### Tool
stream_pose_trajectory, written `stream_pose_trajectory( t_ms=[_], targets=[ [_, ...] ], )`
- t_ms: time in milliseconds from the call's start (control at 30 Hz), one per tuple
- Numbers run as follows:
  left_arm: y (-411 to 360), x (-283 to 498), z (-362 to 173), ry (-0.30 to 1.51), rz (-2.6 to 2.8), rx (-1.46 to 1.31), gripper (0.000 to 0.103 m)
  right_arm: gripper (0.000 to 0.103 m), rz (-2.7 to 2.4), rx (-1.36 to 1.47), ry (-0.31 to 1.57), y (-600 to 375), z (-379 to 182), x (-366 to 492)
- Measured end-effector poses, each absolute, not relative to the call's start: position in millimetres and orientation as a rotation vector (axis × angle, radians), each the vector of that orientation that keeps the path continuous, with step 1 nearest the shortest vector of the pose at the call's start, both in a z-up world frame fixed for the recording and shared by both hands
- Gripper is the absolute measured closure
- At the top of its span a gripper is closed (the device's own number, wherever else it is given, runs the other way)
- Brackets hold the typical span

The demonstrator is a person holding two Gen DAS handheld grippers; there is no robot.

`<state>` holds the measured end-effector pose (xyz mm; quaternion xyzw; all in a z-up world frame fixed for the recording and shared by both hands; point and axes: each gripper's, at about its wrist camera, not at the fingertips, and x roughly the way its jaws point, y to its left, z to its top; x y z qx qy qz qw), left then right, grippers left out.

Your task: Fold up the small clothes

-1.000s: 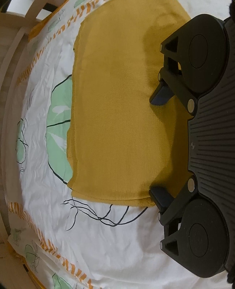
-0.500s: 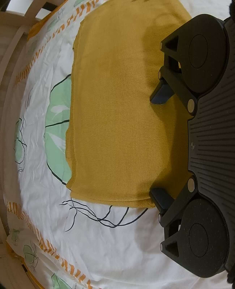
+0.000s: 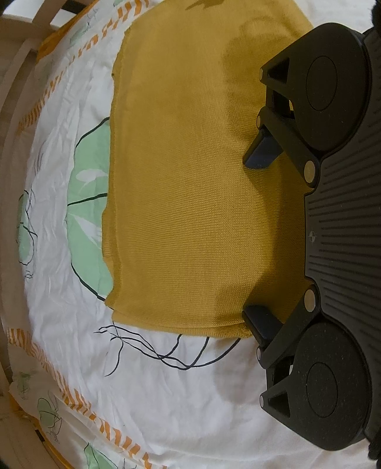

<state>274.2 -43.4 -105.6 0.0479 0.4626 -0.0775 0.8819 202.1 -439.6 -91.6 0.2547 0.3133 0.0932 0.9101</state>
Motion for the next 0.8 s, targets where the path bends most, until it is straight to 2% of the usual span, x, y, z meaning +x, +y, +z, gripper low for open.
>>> stream_pose_trajectory(
  t_ms=[467, 567, 600, 800],
  targets=[
    [-44.3, 282.2, -102.6, 1.020, -0.159, 0.106, 0.001, 0.000, 0.232, 0.527, 0.606, -443.5, -97.6, 208.0],
    [-41.2, 285.3, -94.8, 1.053, -0.155, 0.072, 0.007, 0.000, 0.241, 0.535, 0.585, -445.2, -98.9, 205.0],
    [-39.5, 285.5, -90.2, 1.058, -0.148, 0.044, 0.014, 0.000, 0.242, 0.538, 0.580, -445.7, -99.2, 204.4],
    [-54.7, 294.2, -64.0, 1.038, -0.184, -0.045, 0.016, 0.000, 0.246, 0.543, 0.563, -446.1, -99.4, 203.9]
  ],
)
